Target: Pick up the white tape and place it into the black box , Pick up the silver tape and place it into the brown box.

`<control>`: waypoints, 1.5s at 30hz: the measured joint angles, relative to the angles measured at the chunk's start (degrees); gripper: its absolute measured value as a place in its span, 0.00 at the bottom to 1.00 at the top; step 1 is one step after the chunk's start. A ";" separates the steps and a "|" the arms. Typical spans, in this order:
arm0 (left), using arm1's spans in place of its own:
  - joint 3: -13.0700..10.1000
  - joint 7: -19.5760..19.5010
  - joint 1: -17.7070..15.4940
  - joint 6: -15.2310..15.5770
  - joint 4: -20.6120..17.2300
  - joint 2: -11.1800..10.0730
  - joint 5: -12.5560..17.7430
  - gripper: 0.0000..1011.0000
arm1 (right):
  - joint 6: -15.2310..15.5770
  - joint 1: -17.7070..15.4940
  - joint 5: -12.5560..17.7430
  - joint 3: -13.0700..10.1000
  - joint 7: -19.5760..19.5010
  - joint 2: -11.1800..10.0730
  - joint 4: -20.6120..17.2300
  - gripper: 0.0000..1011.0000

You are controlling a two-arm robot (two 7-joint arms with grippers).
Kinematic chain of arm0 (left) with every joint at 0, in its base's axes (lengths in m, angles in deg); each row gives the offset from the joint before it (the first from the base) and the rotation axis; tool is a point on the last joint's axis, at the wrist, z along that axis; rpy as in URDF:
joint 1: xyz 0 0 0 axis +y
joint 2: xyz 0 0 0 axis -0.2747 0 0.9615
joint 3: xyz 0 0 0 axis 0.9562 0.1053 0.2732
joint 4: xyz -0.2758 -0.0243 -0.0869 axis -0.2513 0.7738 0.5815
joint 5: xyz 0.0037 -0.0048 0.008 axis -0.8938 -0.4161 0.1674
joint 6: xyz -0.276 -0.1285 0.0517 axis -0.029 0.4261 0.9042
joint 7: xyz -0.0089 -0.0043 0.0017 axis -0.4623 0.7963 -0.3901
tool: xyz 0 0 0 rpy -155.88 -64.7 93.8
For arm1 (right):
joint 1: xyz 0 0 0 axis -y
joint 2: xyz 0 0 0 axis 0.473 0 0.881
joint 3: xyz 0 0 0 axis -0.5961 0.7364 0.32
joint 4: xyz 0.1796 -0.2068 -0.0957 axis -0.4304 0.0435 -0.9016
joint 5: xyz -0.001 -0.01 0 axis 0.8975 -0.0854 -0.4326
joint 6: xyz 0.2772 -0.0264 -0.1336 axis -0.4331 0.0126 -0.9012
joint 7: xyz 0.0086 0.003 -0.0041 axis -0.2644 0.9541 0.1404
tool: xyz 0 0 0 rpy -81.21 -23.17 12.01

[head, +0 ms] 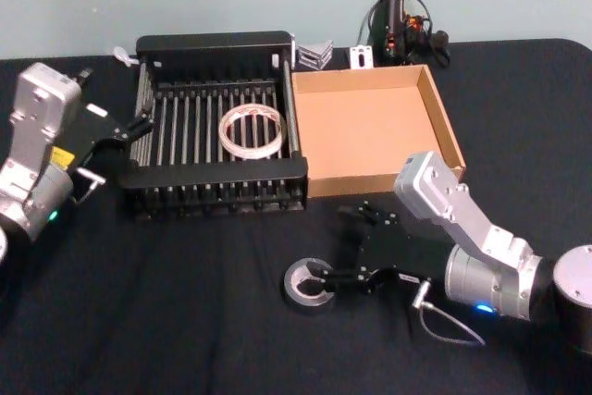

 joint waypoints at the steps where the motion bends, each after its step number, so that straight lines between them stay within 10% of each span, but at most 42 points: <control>1: 0.00 0.00 0.00 0.00 0.00 0.00 0.00 0.99 | 0.06 0.21 -0.11 0.21 0.00 0.14 0.21 0.99; 45: 0.00 0.00 0.00 0.00 0.00 0.00 0.00 0.99 | 3.53 3.14 -2.48 2.79 -1.00 2.22 4.04 0.99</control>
